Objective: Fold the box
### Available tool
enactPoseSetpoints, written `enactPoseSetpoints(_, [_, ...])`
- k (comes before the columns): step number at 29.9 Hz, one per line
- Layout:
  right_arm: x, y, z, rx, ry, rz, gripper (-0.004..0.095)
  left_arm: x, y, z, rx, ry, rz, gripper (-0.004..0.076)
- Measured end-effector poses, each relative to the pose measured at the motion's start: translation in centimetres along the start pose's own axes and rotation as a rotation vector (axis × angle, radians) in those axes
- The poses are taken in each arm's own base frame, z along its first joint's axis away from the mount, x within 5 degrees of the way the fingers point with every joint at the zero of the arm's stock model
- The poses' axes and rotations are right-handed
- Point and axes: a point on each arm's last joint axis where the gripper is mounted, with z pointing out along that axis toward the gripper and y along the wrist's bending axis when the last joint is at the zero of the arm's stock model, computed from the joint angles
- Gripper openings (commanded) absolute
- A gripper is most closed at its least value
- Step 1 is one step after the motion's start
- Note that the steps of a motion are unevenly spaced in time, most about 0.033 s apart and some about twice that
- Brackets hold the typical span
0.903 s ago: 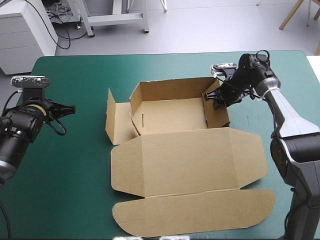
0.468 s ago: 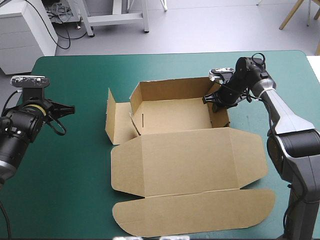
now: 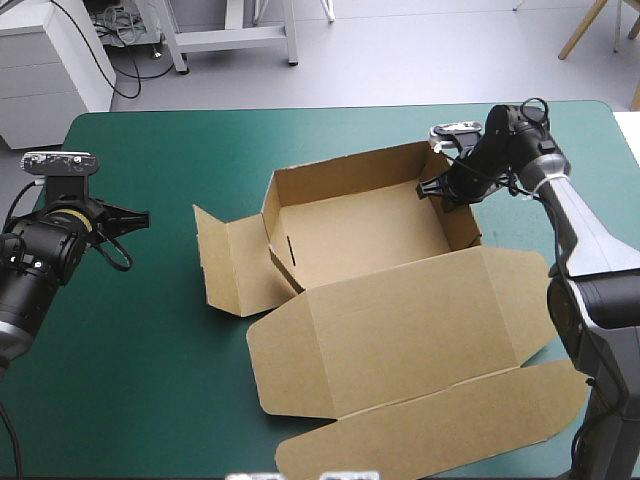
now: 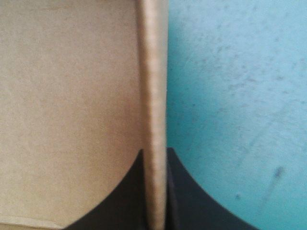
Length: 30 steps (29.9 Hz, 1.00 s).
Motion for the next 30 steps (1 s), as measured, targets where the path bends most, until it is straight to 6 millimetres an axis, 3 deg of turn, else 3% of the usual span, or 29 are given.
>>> enactPoseSetpoints(10, [2.5,-2.1,-9.4,0.065,-0.179,0.056,-0.0019,-0.5,-0.5,0.7,0.033,-0.043,-0.008,-0.0010])
enactPoseSetpoints(17, [6.1,-2.4,-11.7,0.065,-0.176,0.054,-0.0019,-0.6,-2.0,2.8,0.139,-0.048,-0.119,-0.0006])
enactPoseSetpoints(25, [9.3,-2.7,-16.2,0.053,-0.286,0.094,-0.0019,-0.8,-4.9,4.7,0.250,-0.073,-0.153,0.0144])
enactPoseSetpoints(30, [10.7,-2.2,-18.9,0.087,-0.357,0.098,-0.0019,-0.9,-6.0,4.8,0.290,-0.097,-0.150,0.0148])
